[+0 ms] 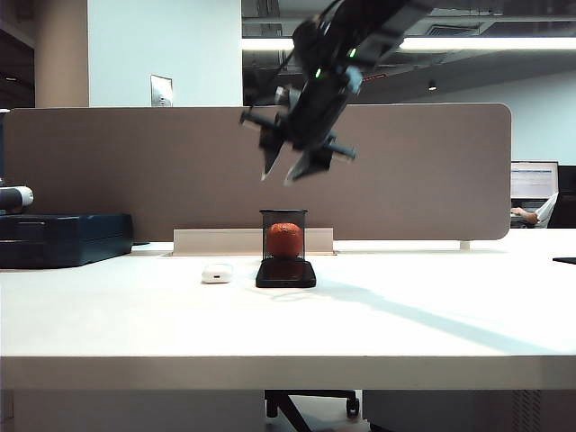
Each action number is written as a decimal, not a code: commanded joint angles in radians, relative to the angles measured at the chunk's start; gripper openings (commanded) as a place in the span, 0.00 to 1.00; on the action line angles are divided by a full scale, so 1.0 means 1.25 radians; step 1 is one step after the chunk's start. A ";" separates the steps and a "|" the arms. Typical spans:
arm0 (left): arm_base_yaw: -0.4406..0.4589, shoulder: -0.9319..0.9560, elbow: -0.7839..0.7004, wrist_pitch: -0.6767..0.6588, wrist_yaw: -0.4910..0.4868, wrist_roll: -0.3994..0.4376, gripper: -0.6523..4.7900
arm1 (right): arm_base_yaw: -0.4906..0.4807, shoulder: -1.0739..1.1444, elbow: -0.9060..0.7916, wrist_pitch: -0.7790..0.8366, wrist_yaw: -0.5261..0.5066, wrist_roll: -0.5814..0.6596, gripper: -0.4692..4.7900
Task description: Find the wireless headphone case on the desktop and place it on the left side of the phone.
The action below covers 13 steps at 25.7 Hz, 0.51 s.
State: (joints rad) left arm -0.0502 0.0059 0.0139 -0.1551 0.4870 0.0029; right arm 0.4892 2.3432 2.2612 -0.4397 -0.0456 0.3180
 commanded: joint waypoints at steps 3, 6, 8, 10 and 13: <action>0.001 0.001 0.002 -0.002 0.003 -0.002 0.11 | -0.027 -0.076 0.004 -0.017 0.002 -0.071 0.29; 0.001 0.001 0.002 -0.002 0.003 -0.002 0.11 | -0.056 -0.149 0.004 -0.064 0.017 -0.113 0.28; 0.001 0.001 0.002 -0.001 0.003 -0.002 0.11 | -0.074 -0.189 0.004 -0.091 0.018 -0.142 0.11; 0.001 0.001 0.002 -0.001 0.003 -0.002 0.11 | -0.091 -0.217 0.004 -0.109 0.024 -0.172 0.07; 0.001 0.001 0.002 -0.001 0.003 -0.002 0.11 | -0.123 -0.269 0.004 -0.144 0.026 -0.180 0.07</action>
State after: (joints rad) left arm -0.0502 0.0059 0.0139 -0.1551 0.4866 0.0029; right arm 0.3458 2.0335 2.2608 -0.6033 -0.0185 0.1005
